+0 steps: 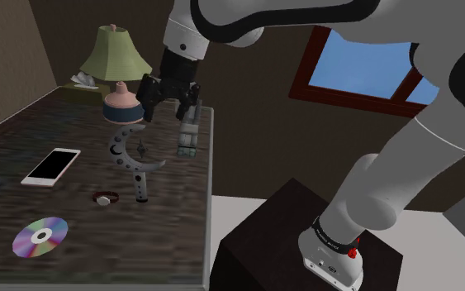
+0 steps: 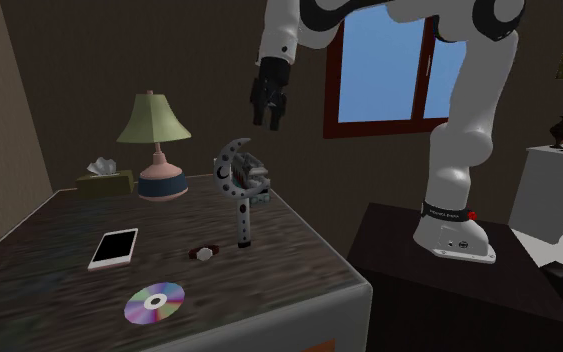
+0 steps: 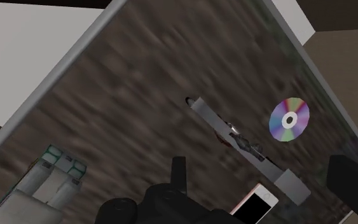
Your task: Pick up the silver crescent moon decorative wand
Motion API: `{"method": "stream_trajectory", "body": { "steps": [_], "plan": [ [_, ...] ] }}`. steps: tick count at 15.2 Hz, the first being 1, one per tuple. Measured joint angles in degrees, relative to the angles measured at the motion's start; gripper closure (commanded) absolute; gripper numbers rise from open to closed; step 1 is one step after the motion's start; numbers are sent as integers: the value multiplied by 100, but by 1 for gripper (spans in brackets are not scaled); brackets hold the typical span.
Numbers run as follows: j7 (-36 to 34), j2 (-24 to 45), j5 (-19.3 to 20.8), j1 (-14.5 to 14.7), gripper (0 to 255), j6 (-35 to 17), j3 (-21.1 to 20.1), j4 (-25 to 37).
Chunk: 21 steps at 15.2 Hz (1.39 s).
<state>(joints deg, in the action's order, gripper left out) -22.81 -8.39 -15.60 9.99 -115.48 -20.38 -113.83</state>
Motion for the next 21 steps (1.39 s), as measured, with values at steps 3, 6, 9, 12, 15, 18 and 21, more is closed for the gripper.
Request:
{"method": "stream_trajectory", "body": {
  "steps": [3,6,9,12,15,18,21],
  "plan": [
    [-420,666,233,105,0,-153,-209,626],
    [-586,966,337,170,0,-336,-281,790],
    [-583,1037,346,187,0,-542,-296,658],
    [-550,1076,338,194,0,-753,-302,482],
    [-540,1079,334,195,255,-805,-303,434],
    [-539,1079,334,195,255,-813,-303,428],
    [-539,1079,334,195,255,-814,-303,428]
  ]
}}
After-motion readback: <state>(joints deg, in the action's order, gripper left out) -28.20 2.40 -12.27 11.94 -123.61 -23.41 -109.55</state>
